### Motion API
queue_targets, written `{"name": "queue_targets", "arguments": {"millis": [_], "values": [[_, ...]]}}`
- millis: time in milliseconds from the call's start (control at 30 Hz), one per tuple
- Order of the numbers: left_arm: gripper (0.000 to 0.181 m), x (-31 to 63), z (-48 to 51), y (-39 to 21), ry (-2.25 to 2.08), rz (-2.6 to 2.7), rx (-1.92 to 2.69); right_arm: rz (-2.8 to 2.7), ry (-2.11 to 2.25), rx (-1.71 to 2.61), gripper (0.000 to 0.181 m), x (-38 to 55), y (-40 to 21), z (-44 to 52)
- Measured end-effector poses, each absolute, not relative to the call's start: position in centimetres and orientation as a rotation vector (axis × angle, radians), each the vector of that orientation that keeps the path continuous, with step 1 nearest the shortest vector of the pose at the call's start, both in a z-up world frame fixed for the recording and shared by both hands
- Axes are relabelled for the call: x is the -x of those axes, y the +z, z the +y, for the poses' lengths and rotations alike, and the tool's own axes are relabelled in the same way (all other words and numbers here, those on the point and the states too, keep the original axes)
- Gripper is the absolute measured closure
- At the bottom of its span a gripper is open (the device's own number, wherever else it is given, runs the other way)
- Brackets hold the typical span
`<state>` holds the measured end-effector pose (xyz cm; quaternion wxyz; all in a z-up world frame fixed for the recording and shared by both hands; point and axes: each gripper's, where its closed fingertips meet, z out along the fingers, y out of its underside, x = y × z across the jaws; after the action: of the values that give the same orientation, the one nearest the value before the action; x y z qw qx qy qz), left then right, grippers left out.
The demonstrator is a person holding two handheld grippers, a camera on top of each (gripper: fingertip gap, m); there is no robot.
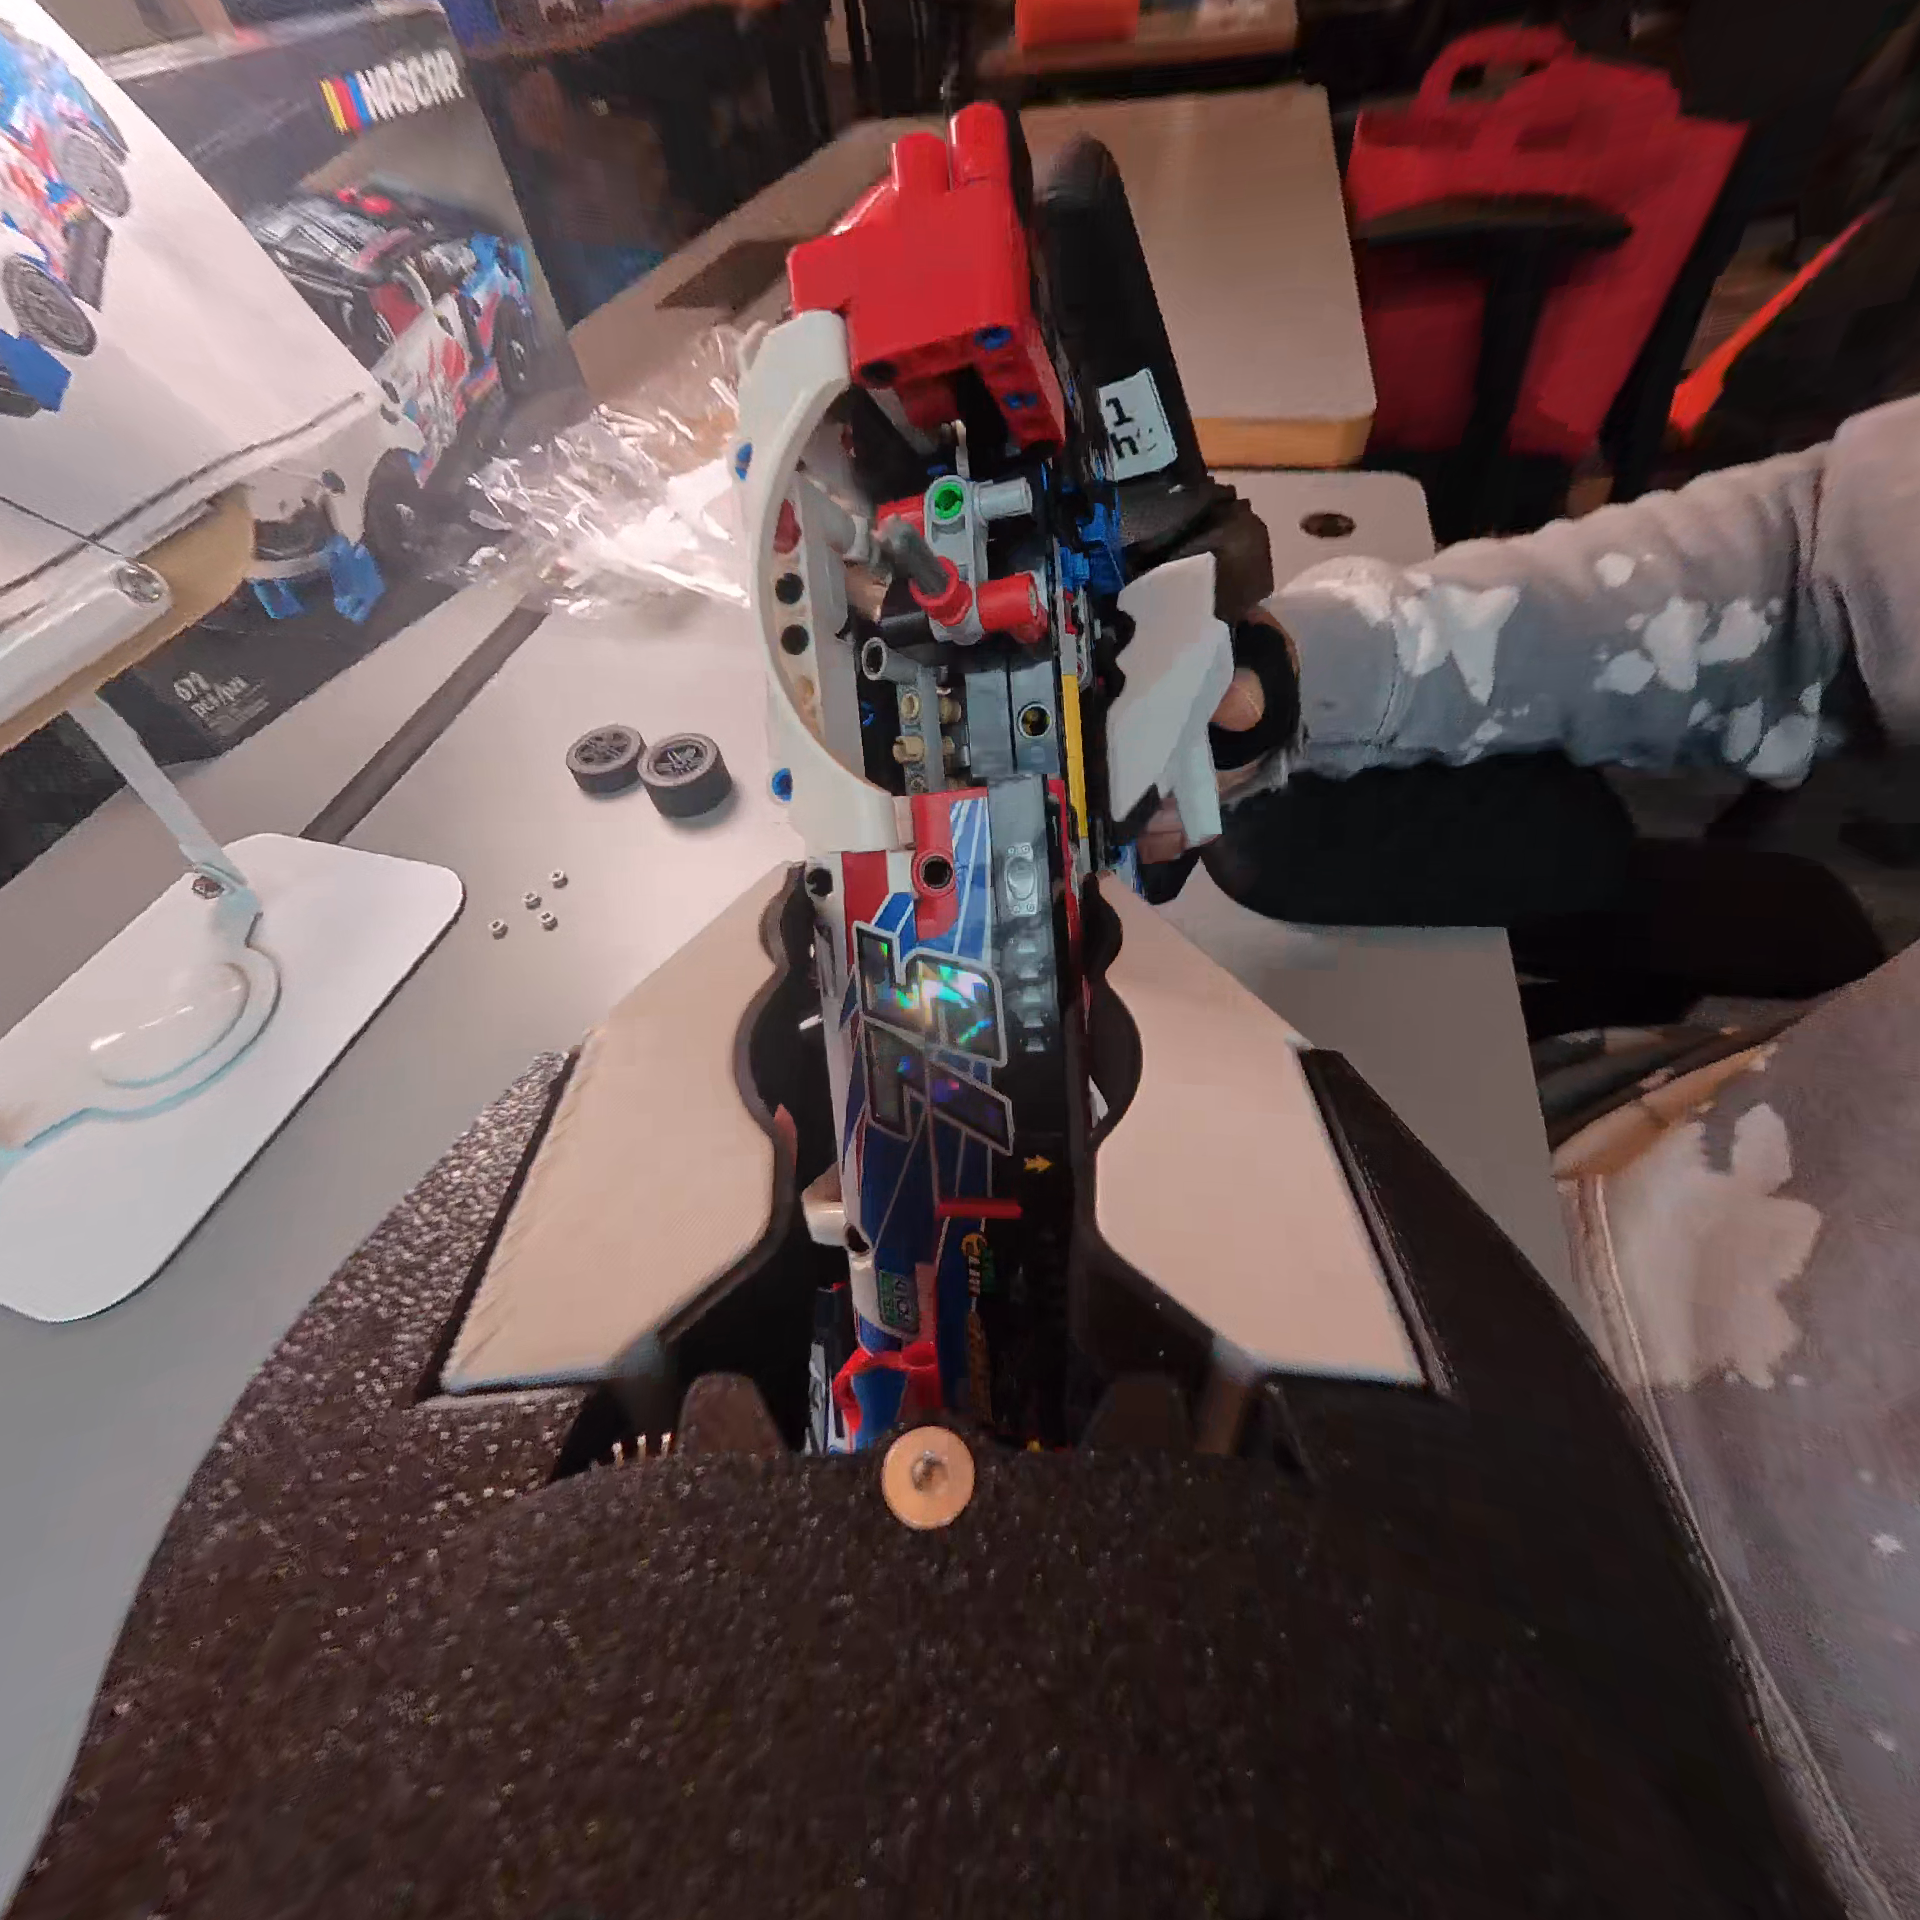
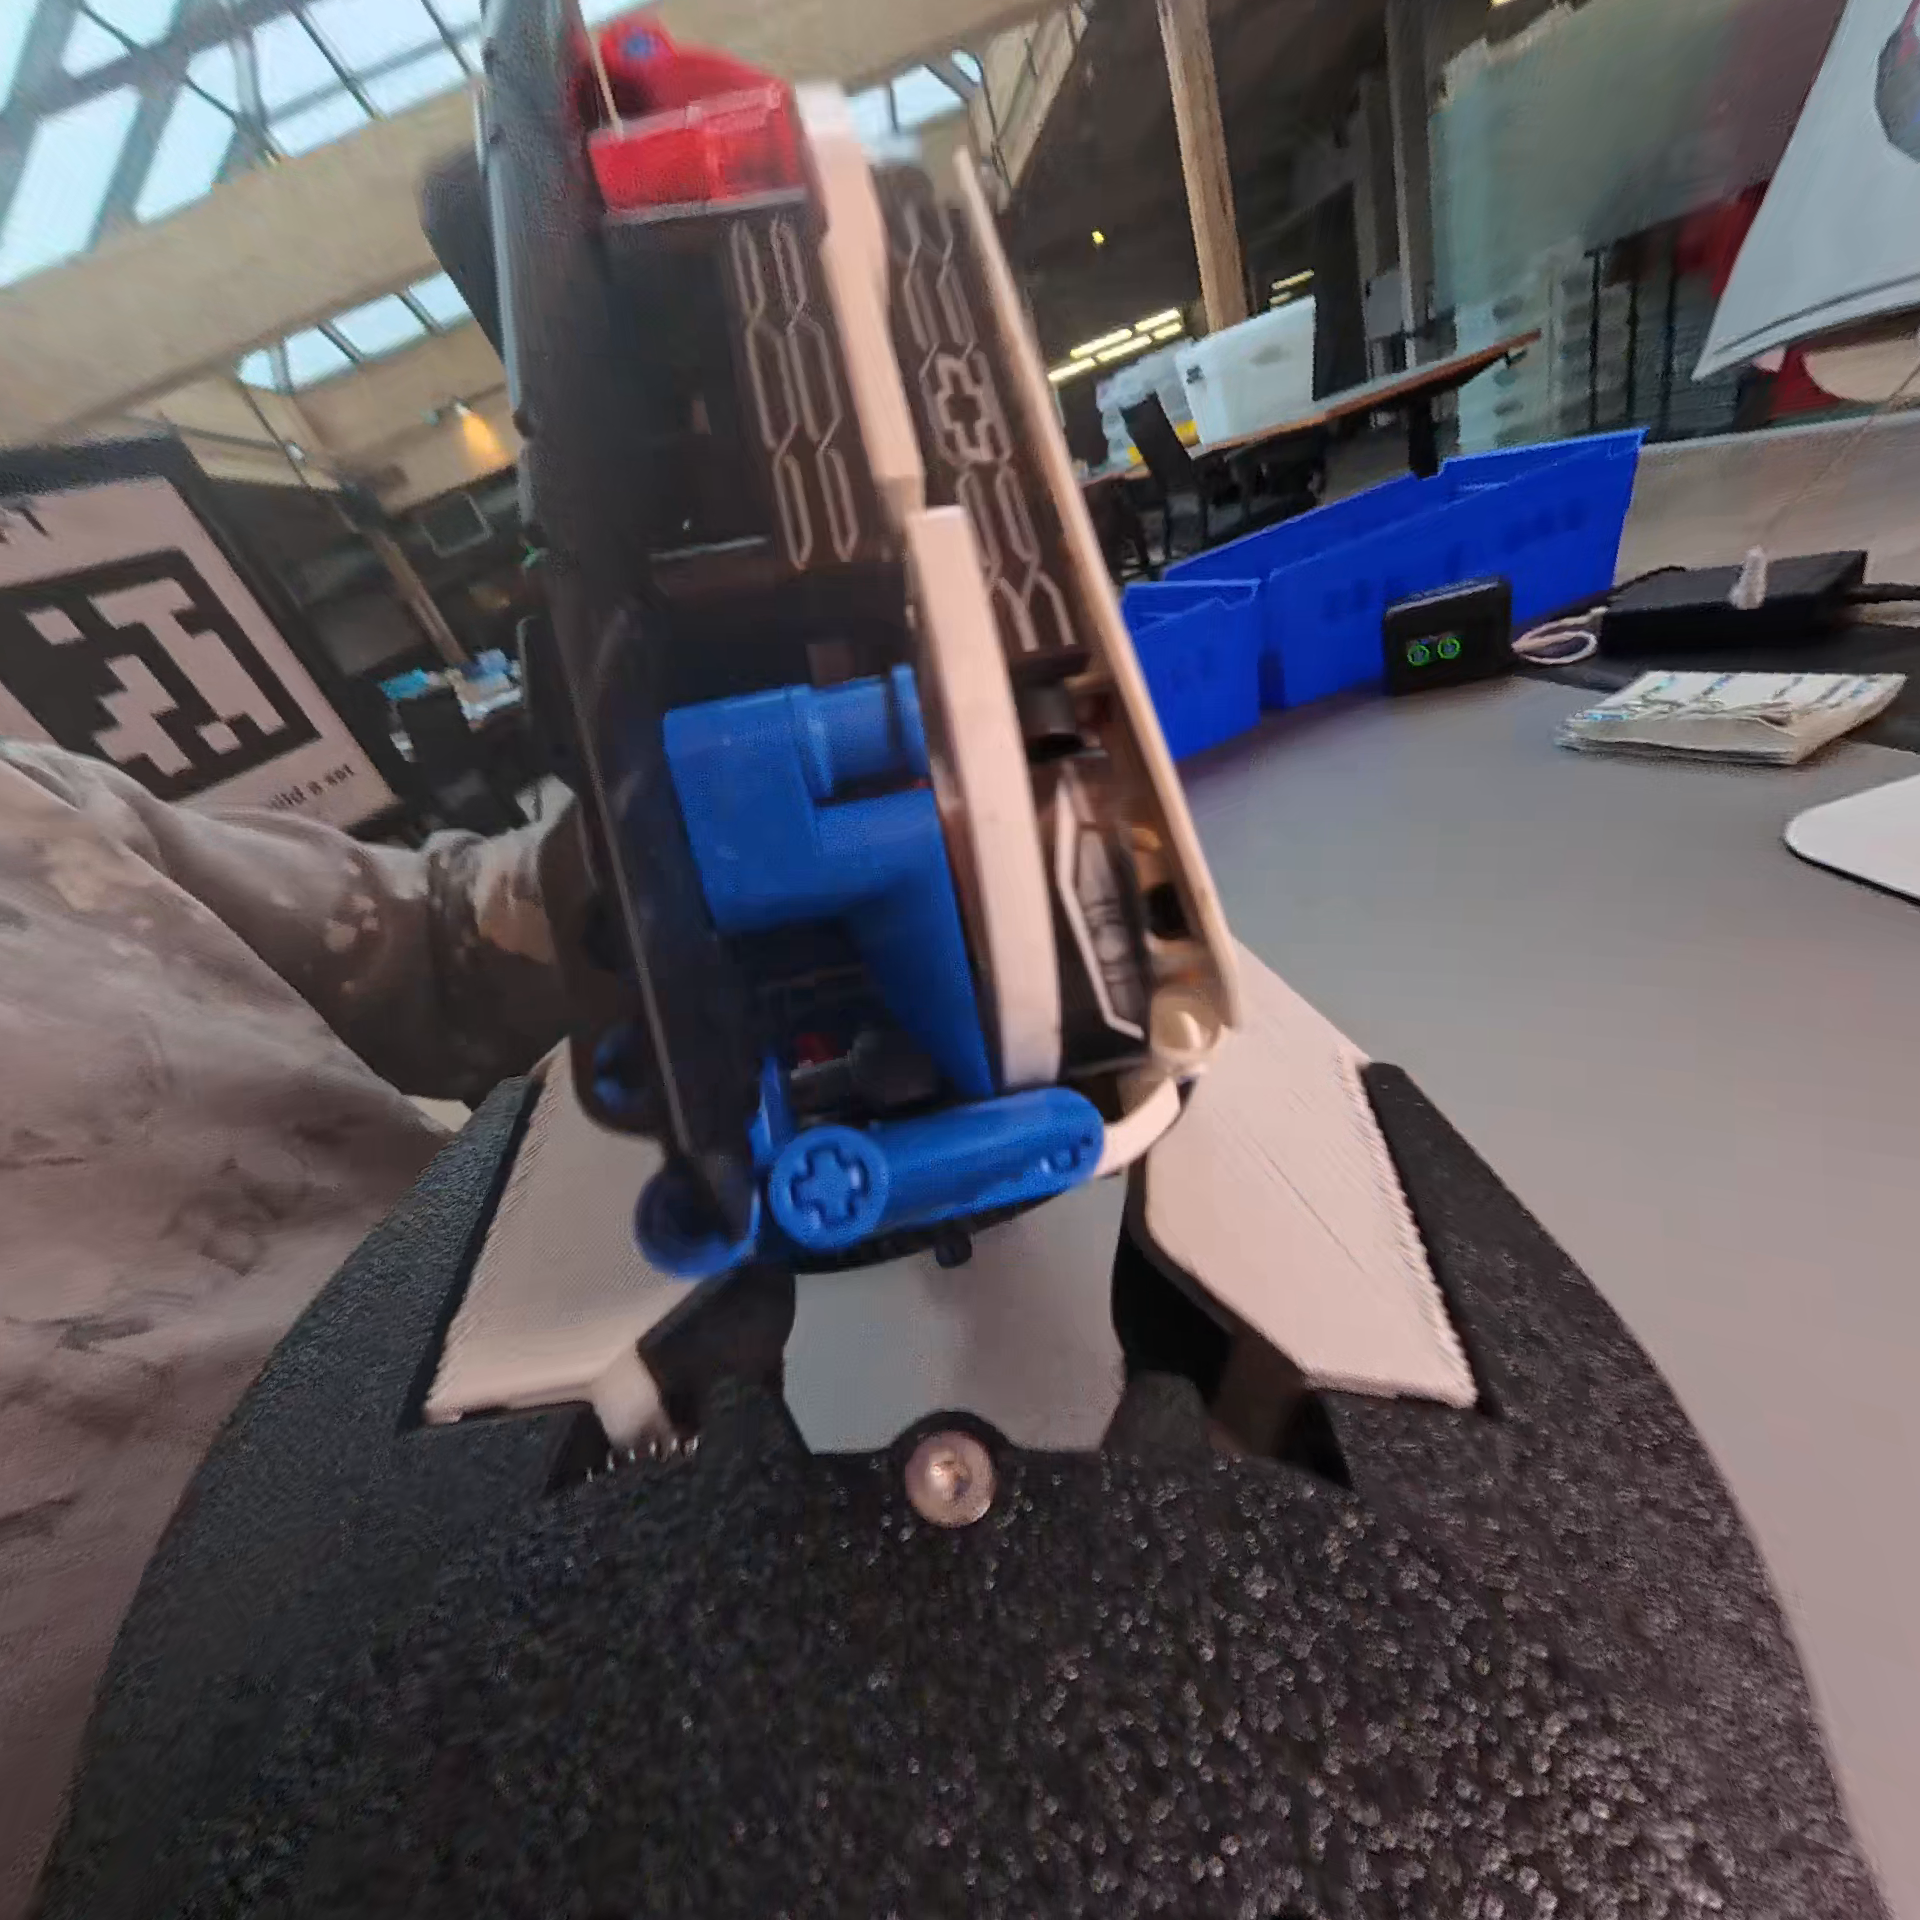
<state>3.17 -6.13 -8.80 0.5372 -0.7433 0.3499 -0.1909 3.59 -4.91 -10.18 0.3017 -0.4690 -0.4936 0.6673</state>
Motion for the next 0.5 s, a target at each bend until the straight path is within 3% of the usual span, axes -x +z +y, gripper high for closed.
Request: {"name": "queue_targets", "arguments": {"millis": [33, 167, 267, 367, 500], "values": [[0.130, -3.0, -6.3, -8.4, -0.459, 0.805, 1.728, -1.291, 1.783, 1.229, 0.117, -3.5, -9.1, -4.8], [0.129, -2.9, -6.8, -6.8, -0.491, 0.729, 1.596, -1.489, 1.513, 1.158, 0.120, -3.1, -5.9, -5.0], [0.106, -2.9, -6.9, -7.7, -0.566, 0.699, 1.603, -1.742, 1.178, 1.110, 0.120, -2.7, -4.7, -5.8], [0.088, -1.6, -7.6, -9.4, -0.573, 0.668, 1.618, -1.996, 0.832, 1.095, 0.120, -2.4, -5.8, -6.0], [0.081, 0.0, -9.8, -10.1, -0.503, 0.665, 1.633, -2.280, 0.481, 1.157, 0.120, -2.7, -9.3, -5.5]]}}
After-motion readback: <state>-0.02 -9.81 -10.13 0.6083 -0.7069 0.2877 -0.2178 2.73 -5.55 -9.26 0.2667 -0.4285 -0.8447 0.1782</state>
